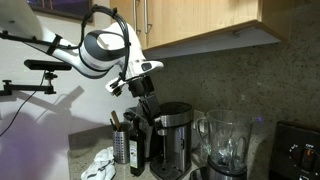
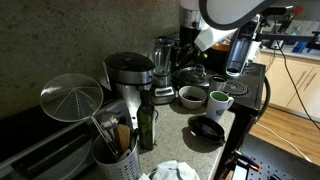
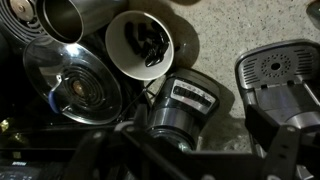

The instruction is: Uncover the blender and put the lid on the counter

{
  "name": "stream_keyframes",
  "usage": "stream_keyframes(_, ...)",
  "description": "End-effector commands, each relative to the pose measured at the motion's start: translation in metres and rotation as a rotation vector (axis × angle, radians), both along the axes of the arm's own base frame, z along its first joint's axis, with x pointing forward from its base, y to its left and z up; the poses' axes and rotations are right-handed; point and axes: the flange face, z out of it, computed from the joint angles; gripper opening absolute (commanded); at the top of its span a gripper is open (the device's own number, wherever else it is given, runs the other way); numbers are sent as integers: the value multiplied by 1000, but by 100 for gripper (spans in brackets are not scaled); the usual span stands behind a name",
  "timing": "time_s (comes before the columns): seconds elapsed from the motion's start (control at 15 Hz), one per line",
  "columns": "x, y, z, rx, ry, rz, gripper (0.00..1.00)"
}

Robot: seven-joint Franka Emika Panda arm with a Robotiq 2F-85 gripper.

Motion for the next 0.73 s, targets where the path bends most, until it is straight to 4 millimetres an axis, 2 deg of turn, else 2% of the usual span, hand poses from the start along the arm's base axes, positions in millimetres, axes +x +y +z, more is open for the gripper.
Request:
stream_keyframes(0.0,12,-3,10,19,94,8,100)
stream_keyframes(0.2,17,-7,20,31,119,0,100)
stream_keyframes(0.27,10,-6,12,10,93,-6,100)
stream_keyframes(0.67,15,-7,15,16,99,-12,100)
